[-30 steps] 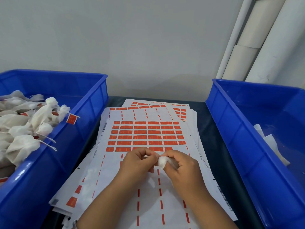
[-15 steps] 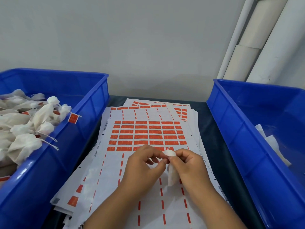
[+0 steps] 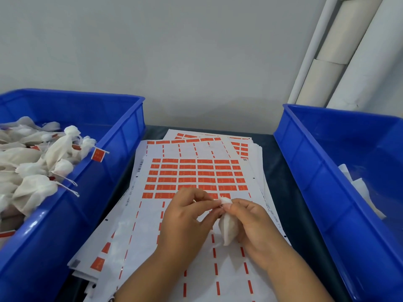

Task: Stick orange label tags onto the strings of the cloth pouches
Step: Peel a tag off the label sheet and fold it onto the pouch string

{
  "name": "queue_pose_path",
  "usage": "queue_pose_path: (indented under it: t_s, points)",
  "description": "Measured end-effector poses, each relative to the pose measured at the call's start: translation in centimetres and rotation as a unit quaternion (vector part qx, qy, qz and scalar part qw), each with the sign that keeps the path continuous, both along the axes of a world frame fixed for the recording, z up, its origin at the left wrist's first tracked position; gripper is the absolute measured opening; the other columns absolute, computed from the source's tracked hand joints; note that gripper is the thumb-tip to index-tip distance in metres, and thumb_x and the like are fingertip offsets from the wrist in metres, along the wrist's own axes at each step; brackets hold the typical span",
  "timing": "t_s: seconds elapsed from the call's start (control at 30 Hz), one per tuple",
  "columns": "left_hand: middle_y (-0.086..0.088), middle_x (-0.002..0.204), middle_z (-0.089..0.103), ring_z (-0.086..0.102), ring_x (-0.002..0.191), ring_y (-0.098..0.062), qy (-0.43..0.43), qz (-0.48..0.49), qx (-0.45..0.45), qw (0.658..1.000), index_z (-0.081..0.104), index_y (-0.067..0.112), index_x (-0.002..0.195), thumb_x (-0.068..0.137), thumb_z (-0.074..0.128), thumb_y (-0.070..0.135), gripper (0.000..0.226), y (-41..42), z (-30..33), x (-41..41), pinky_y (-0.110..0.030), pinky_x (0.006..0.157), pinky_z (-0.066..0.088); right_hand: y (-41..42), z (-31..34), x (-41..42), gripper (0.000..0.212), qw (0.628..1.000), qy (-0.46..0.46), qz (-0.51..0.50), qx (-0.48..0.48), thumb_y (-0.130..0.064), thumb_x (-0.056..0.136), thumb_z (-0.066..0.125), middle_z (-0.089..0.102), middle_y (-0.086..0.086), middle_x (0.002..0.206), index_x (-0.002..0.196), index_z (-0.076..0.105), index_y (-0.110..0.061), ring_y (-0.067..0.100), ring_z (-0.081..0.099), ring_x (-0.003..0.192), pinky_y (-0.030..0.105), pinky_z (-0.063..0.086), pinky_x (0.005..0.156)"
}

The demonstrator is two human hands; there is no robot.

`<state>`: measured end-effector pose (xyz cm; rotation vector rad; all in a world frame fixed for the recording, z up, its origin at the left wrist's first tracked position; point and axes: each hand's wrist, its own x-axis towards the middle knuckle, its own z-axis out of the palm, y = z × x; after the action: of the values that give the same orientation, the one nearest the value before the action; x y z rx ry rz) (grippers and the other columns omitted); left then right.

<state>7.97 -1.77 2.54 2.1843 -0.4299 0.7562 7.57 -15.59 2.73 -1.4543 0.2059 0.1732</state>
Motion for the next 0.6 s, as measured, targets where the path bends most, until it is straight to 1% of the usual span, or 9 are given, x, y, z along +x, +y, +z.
queue_pose_path:
  t_s: [0.1, 0.23, 0.3, 0.37, 0.43, 0.47, 0.5, 0.57, 0.6]
  points:
    - [0.002, 0.076, 0.065, 0.054, 0.072, -0.006, -0.017, 0.013, -0.004, 1.0, 0.076, 0.014, 0.078, 0.065, 0.07, 0.027, 0.019, -0.15, -0.24, -0.08, -0.011, 0.061, 0.045, 0.12, 0.12, -0.08, 0.019, 0.999, -0.003, 0.004, 0.037, -0.023, 0.089, 0.061, 0.074, -0.007, 0.096, 0.082, 0.077, -0.031, 0.018, 0.066, 0.1, 0.037, 0.051, 0.095]
    - [0.001, 0.075, 0.065, 0.052, 0.073, -0.005, -0.033, 0.021, 0.001, 0.999, 0.075, 0.013, 0.076, 0.065, 0.07, 0.026, 0.018, -0.15, -0.35, 0.03, -0.013, 0.059, 0.045, 0.23, -0.12, -0.07, 0.015, 0.998, 0.0, -0.006, 0.06, -0.022, 0.09, 0.06, 0.073, -0.004, 0.102, 0.093, 0.075, -0.023, 0.021, 0.065, 0.105, 0.042, 0.049, 0.098]
    - [0.002, 0.077, 0.065, 0.052, 0.075, -0.005, -0.015, 0.021, 0.001, 1.0, 0.075, 0.013, 0.077, 0.066, 0.068, 0.028, 0.02, -0.21, -0.26, 0.06, -0.011, 0.061, 0.043, 0.29, -0.11, -0.08, 0.016, 0.998, -0.003, -0.007, 0.057, -0.023, 0.09, 0.06, 0.073, -0.004, 0.101, 0.09, 0.076, -0.026, 0.021, 0.065, 0.104, 0.042, 0.049, 0.098]
    - [0.006, 0.08, 0.063, 0.051, 0.075, -0.004, 0.014, 0.017, 0.003, 1.0, 0.074, 0.015, 0.079, 0.068, 0.066, 0.031, 0.021, -0.27, -0.24, 0.09, -0.008, 0.065, 0.039, 0.38, -0.11, -0.1, 0.016, 0.999, -0.006, -0.012, 0.042, -0.024, 0.089, 0.062, 0.073, -0.007, 0.098, 0.085, 0.076, -0.029, 0.02, 0.065, 0.103, 0.041, 0.05, 0.097]
    - [0.016, 0.085, 0.055, 0.049, 0.076, 0.0, 0.048, 0.007, 0.007, 0.999, 0.071, 0.021, 0.08, 0.07, 0.069, 0.033, 0.016, -0.32, -0.37, 0.19, -0.006, 0.07, 0.034, 0.46, -0.18, -0.11, 0.013, 1.0, -0.012, -0.021, 0.018, -0.026, 0.088, 0.063, 0.073, -0.01, 0.095, 0.084, 0.075, -0.029, 0.019, 0.065, 0.101, 0.04, 0.051, 0.095]
    - [0.023, 0.088, 0.05, 0.048, 0.079, 0.004, 0.069, 0.0, 0.012, 0.998, 0.066, 0.027, 0.081, 0.072, 0.072, 0.033, 0.012, -0.32, -0.49, 0.23, -0.004, 0.07, 0.033, 0.52, -0.26, -0.11, 0.012, 1.0, -0.017, -0.025, -0.001, -0.027, 0.087, 0.064, 0.073, -0.012, 0.094, 0.083, 0.075, -0.029, 0.018, 0.066, 0.1, 0.037, 0.052, 0.094]
    - [0.03, 0.089, 0.044, 0.046, 0.084, 0.007, 0.093, -0.005, 0.019, 0.995, 0.06, 0.033, 0.081, 0.074, 0.073, 0.033, 0.015, -0.34, -0.59, 0.24, -0.001, 0.07, 0.032, 0.58, -0.33, -0.12, 0.011, 0.999, -0.026, -0.027, -0.026, -0.027, 0.087, 0.064, 0.073, -0.015, 0.091, 0.082, 0.074, -0.029, 0.015, 0.066, 0.098, 0.033, 0.053, 0.091]
    - [0.034, 0.087, 0.039, 0.041, 0.094, 0.012, 0.121, -0.009, 0.032, 0.992, 0.053, 0.037, 0.081, 0.077, 0.071, 0.035, 0.02, -0.35, -0.85, 0.26, 0.001, 0.071, 0.031, 0.72, -0.34, -0.16, 0.013, 0.996, -0.046, -0.028, -0.076, -0.03, 0.087, 0.064, 0.072, -0.02, 0.086, 0.079, 0.074, -0.029, 0.011, 0.067, 0.094, 0.024, 0.052, 0.084]
    - [0.034, 0.088, 0.038, 0.04, 0.096, 0.012, 0.127, -0.006, 0.037, 0.991, 0.052, 0.037, 0.08, 0.077, 0.071, 0.035, 0.019, -0.29, -0.87, 0.3, 0.001, 0.071, 0.031, 0.77, -0.33, -0.19, 0.014, 0.994, -0.055, -0.03, -0.09, -0.031, 0.086, 0.064, 0.071, -0.022, 0.084, 0.077, 0.074, -0.03, 0.01, 0.066, 0.093, 0.023, 0.052, 0.083]
